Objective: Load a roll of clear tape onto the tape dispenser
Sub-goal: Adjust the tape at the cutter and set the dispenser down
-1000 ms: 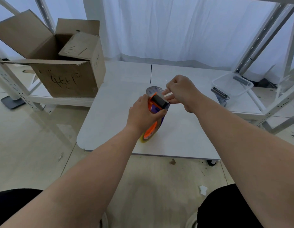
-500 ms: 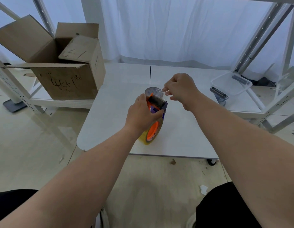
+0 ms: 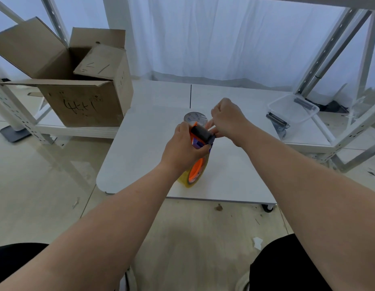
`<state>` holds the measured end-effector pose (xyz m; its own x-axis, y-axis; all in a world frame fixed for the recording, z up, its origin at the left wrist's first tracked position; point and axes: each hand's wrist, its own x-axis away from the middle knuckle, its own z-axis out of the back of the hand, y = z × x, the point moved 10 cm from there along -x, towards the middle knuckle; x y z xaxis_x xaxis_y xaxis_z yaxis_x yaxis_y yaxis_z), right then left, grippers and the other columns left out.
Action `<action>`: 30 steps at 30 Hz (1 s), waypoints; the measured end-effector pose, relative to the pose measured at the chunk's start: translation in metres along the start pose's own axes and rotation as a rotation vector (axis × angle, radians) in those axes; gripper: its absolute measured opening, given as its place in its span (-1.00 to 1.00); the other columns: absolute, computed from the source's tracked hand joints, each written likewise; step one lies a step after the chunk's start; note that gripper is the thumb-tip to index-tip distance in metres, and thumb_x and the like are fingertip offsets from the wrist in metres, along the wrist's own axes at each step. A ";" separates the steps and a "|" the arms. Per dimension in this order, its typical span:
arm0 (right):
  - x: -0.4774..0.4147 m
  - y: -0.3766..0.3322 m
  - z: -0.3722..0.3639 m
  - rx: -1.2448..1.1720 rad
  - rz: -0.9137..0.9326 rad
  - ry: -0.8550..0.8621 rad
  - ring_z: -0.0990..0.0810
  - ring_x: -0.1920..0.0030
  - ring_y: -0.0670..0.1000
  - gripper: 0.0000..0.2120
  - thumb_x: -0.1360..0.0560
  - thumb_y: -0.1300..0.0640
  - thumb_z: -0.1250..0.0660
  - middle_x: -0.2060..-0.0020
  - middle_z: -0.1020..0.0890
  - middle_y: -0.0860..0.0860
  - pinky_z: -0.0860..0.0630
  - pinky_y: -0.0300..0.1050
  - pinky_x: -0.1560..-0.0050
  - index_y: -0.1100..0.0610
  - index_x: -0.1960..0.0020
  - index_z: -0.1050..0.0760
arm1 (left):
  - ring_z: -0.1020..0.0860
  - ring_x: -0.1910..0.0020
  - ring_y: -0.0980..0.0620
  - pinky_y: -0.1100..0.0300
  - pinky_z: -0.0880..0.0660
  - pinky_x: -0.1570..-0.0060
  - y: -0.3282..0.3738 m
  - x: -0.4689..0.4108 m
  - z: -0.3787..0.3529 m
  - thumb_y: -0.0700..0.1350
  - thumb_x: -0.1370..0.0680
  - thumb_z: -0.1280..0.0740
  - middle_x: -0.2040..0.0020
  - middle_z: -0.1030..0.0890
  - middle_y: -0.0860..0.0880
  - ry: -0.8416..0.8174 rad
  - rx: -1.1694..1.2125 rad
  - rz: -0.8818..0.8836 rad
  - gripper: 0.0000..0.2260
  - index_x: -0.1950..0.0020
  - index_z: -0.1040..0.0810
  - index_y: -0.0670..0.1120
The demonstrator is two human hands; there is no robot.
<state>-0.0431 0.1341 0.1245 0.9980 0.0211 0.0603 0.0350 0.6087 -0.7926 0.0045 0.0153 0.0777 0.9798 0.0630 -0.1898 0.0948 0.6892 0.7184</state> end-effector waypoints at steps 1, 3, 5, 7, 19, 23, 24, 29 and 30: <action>0.000 -0.006 0.001 0.045 0.042 0.020 -0.64 0.06 0.21 -0.88 -0.59 0.21 -0.07 0.00 -0.61 0.27 -0.61 0.15 0.01 0.22 0.01 -0.35 | -0.47 0.12 0.00 0.16 -0.41 0.20 0.002 0.000 -0.002 0.13 -0.40 -0.43 -0.04 -0.42 -0.01 -0.010 -0.021 -0.004 -0.53 -0.11 -0.34 -0.11; 0.000 -0.016 0.002 0.082 0.106 0.041 -0.61 0.01 0.19 -0.91 -0.59 0.19 -0.06 -0.02 -0.59 0.22 -0.59 0.14 -0.03 0.20 -0.03 -0.29 | -0.45 0.16 0.00 0.17 -0.36 0.23 0.004 0.001 -0.004 0.12 -0.40 -0.43 -0.04 -0.41 -0.01 -0.023 -0.045 -0.011 -0.53 -0.10 -0.33 -0.11; 0.001 -0.018 0.004 0.084 0.130 0.046 -0.59 -0.01 0.17 -0.91 -0.60 0.18 -0.05 -0.04 -0.58 0.21 -0.58 0.14 -0.05 0.19 -0.02 -0.28 | -0.46 0.15 0.00 0.18 -0.36 0.23 0.004 0.003 -0.004 0.12 -0.40 -0.42 -0.05 -0.40 -0.01 -0.021 -0.033 -0.011 -0.53 -0.11 -0.33 -0.11; 0.002 -0.017 0.010 0.057 0.134 0.069 -0.59 -0.02 0.17 -0.92 -0.59 0.18 -0.06 -0.05 -0.58 0.21 -0.57 0.15 -0.07 0.18 -0.01 -0.29 | -0.46 0.14 0.00 0.19 -0.35 0.23 0.002 0.003 -0.002 0.15 -0.41 -0.41 -0.03 -0.39 0.01 -0.011 -0.014 0.004 -0.53 -0.11 -0.33 -0.10; 0.007 -0.006 0.025 -0.129 0.030 0.092 -0.66 0.19 0.04 -0.89 -0.52 0.26 -0.16 0.10 -0.67 0.21 -0.61 0.04 0.04 0.26 0.06 -0.45 | -0.48 0.05 0.03 0.17 -0.48 0.10 -0.006 0.008 0.000 0.06 -0.40 -0.46 -0.08 -0.43 0.01 -0.002 0.131 0.020 -0.54 -0.14 -0.30 -0.05; 0.009 0.018 0.023 -0.244 -0.130 0.001 -0.66 0.21 0.07 -0.81 -0.49 0.28 -0.27 0.11 -0.68 0.23 -0.62 0.01 0.04 0.38 -0.02 -0.52 | -0.44 0.05 0.10 0.44 -0.35 0.19 -0.006 0.008 0.003 -0.04 -0.40 -0.48 -0.09 -0.46 -0.05 -0.043 0.245 -0.020 -0.58 -0.10 -0.31 -0.04; 0.010 0.019 0.021 -0.262 -0.144 -0.017 -0.66 0.21 0.09 -0.84 -0.49 0.27 -0.27 0.12 -0.67 0.23 -0.62 0.02 0.04 0.36 0.00 -0.53 | -0.43 0.07 0.13 0.48 -0.35 0.20 -0.006 0.008 0.004 -0.05 -0.40 -0.48 -0.09 -0.45 -0.05 -0.048 0.264 -0.023 -0.57 -0.10 -0.30 -0.04; 0.011 0.007 0.012 -0.325 -0.165 -0.026 -0.63 0.25 0.16 -0.84 -0.54 0.23 -0.17 0.21 -0.64 0.20 -0.63 0.00 0.16 0.27 -0.04 -0.45 | -0.41 0.08 0.20 0.57 -0.35 0.19 0.005 0.000 0.002 -0.10 -0.41 -0.48 -0.13 -0.42 -0.07 -0.056 0.383 -0.023 -0.56 -0.09 -0.26 -0.06; 0.012 0.007 0.011 -0.317 -0.171 -0.022 -0.63 0.25 0.16 -0.84 -0.55 0.22 -0.15 0.21 -0.64 0.21 -0.62 -0.02 0.17 0.26 -0.06 -0.44 | -0.41 0.07 0.19 0.53 -0.37 0.17 0.008 -0.001 -0.001 -0.12 -0.41 -0.48 -0.13 -0.41 -0.08 -0.074 0.398 -0.023 -0.56 -0.10 -0.25 -0.06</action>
<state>-0.0318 0.1479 0.1264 0.9750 -0.0402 0.2184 0.2193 0.3285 -0.9187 0.0043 0.0217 0.0825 0.9853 -0.0114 -0.1702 0.1631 0.3560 0.9202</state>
